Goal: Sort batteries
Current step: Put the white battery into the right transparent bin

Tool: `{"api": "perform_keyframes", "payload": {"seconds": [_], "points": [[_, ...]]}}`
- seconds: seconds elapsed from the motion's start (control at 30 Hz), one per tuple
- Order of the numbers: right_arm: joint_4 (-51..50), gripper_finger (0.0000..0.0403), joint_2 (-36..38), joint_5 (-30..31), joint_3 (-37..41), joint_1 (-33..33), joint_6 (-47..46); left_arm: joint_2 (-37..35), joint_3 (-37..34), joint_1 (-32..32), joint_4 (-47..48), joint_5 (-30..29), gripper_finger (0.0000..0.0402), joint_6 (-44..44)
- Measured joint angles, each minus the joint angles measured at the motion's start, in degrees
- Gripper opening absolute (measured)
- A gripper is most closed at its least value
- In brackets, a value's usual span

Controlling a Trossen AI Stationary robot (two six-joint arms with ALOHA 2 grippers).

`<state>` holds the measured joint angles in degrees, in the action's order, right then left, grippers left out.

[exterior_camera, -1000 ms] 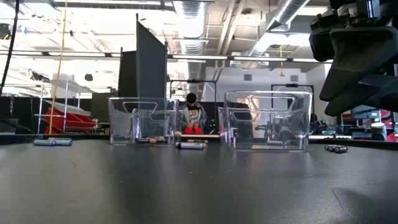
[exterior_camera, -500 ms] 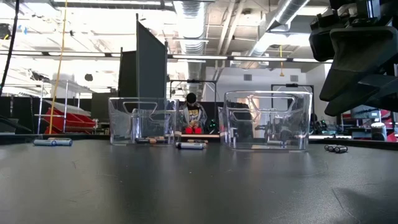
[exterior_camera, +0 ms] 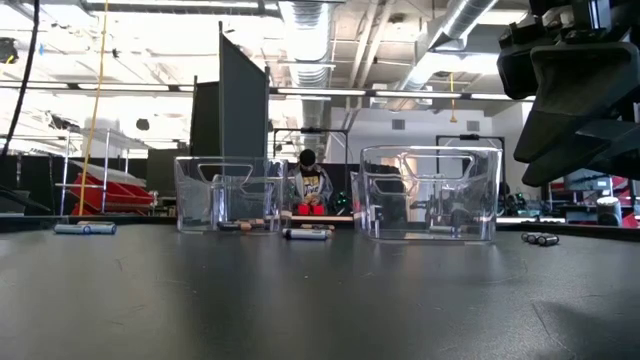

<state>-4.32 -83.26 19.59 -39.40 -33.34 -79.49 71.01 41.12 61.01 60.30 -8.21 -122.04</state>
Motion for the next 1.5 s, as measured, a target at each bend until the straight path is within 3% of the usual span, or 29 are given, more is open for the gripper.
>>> {"api": "perform_keyframes", "payload": {"seconds": [0.17,0.4,0.6,0.83,1.1,1.3,1.5], "points": [[0.0,0.0121,0.0,-0.01,0.0,0.0,-0.01,-1.56,0.04,-3.55,-4.62,-5.42,0.0052,8.52],[-0.1,0.0121,0.0,0.0,0.0,0.0,0.46,-1.49,0.07,-13.54,-17.67,-14.24,0.0052,23.45],[-0.09,0.0121,0.0,0.0,0.0,0.0,0.92,-1.51,0.08,-24.95,-30.14,-14.62,0.0052,39.23],[0.09,0.0121,0.0,0.0,0.0,-0.56,3.69,-1.51,0.43,-38.59,-40.52,-10.71,0.0052,53.76],[0.07,0.0121,0.0,0.0,0.0,-1.18,4.97,-1.54,9.41,-52.5,-40.35,-6.54,0.0052,72.27],[0.06,0.0121,0.0,0.0,0.0,-0.67,4.96,2.22,20.76,-64.6,-39.08,1.6,0.0052,88.09],[0.23,0.0121,0.0,0.0,0.0,1.37,4.55,15.69,40.03,-74.19,-31.3,12.24,0.0052,103.72]]}}
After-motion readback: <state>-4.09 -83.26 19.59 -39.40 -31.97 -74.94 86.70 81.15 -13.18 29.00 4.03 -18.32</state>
